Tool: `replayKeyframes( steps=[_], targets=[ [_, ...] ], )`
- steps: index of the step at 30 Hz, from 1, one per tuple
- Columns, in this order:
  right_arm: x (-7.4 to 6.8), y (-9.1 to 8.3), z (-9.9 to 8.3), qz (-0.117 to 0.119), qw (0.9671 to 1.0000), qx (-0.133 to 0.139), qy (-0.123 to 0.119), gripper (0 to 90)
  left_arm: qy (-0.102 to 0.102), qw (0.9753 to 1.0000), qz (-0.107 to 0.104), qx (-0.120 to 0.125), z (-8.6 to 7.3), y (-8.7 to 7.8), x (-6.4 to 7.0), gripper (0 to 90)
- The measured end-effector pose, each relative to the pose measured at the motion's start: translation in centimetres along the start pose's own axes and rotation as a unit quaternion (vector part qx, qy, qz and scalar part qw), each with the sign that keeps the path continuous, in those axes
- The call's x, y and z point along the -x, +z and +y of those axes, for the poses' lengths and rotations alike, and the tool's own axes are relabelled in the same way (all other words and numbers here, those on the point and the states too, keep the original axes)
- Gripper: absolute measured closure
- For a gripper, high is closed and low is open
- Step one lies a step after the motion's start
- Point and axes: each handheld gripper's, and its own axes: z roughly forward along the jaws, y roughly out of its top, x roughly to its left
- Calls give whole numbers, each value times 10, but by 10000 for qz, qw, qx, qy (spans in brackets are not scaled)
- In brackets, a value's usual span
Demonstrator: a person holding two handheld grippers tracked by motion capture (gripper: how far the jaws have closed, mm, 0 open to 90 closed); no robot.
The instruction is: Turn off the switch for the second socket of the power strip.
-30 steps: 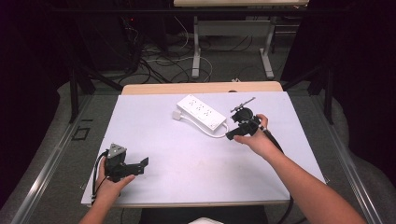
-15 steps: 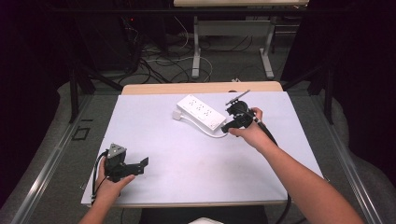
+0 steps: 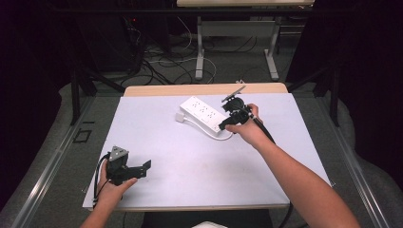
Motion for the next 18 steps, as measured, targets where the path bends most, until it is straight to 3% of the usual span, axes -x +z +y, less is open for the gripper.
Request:
replayKeyframes(
  steps=[1,3,4,11,12,13,18],
  targets=[
    [-1,0,2,-76,9999,-111,-27,327,0,10000,0,1,0,0,0,10],
    [-1,3,3,-34,10000,-1,-23,330,-2,10000,1,1,0,0,0,10],
    [-2,2,5,-88,9999,-118,-29,330,1,10000,2,-3,0,0,0,9],
    [-5,10,15,-129,9998,-101,-75,352,-8,10000,5,16,-1,1,-1,9],
    [-5,13,15,-30,9999,97,-19,358,19,10000,4,-15,-1,1,-2,10],
    [-6,12,18,-60,9999,-95,-17,358,-17,10000,-10,-26,-1,1,-2,10],
    [-6,19,25,-72,9999,-108,-31,358,-55,10000,-2,-23,-1,2,-4,10]
  ],
)
